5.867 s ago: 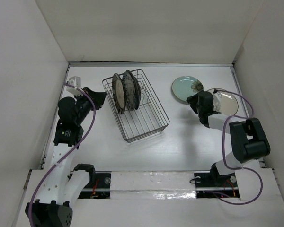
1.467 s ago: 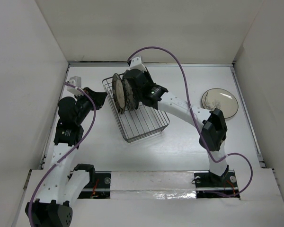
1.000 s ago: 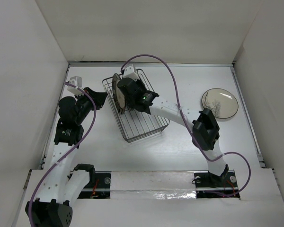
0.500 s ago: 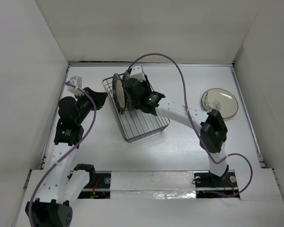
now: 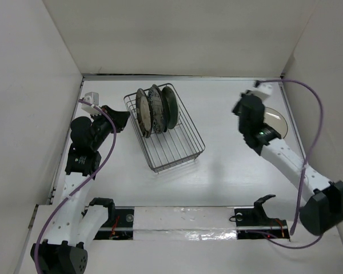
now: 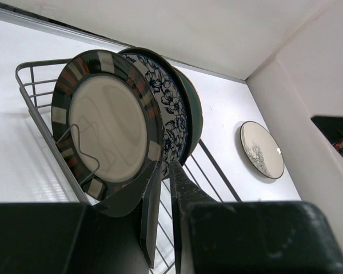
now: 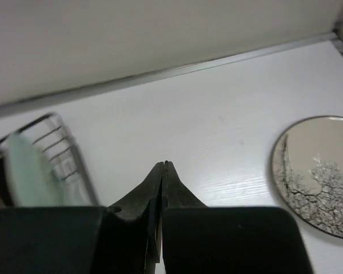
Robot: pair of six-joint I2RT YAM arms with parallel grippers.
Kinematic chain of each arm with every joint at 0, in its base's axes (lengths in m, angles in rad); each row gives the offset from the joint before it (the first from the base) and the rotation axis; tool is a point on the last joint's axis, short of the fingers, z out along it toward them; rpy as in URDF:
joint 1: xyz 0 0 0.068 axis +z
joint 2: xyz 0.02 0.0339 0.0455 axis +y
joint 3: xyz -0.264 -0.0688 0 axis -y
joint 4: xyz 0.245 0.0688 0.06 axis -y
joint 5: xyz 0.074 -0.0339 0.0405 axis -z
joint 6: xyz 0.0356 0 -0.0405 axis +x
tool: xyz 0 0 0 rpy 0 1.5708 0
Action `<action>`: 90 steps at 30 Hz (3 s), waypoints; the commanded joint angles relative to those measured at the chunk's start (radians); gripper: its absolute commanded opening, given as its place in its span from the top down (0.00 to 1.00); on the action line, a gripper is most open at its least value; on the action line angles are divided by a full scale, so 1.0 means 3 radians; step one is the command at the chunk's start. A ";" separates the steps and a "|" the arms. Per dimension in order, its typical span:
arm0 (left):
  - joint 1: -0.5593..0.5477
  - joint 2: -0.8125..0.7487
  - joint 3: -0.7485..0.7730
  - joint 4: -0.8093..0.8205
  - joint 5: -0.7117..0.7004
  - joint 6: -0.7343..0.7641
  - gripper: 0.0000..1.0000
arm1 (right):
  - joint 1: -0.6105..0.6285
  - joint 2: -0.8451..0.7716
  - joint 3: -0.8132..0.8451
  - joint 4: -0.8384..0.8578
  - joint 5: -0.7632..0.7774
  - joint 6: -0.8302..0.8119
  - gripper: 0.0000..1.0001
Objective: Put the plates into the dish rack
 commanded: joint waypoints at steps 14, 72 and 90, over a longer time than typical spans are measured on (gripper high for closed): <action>-0.0048 0.0002 -0.0015 0.0214 0.0102 -0.0025 0.94 | -0.3594 -0.0014 -0.2160 0.1594 -0.2545 0.2225 0.36; -0.0079 -0.0008 0.0056 0.0122 -0.0006 0.0047 0.82 | -0.0370 0.0386 0.0677 0.0578 -0.0901 0.0028 1.00; -0.0079 0.0007 0.0015 0.0163 0.0086 0.0021 0.81 | 0.0306 0.1163 0.1444 -0.0020 -0.0451 -0.0284 1.00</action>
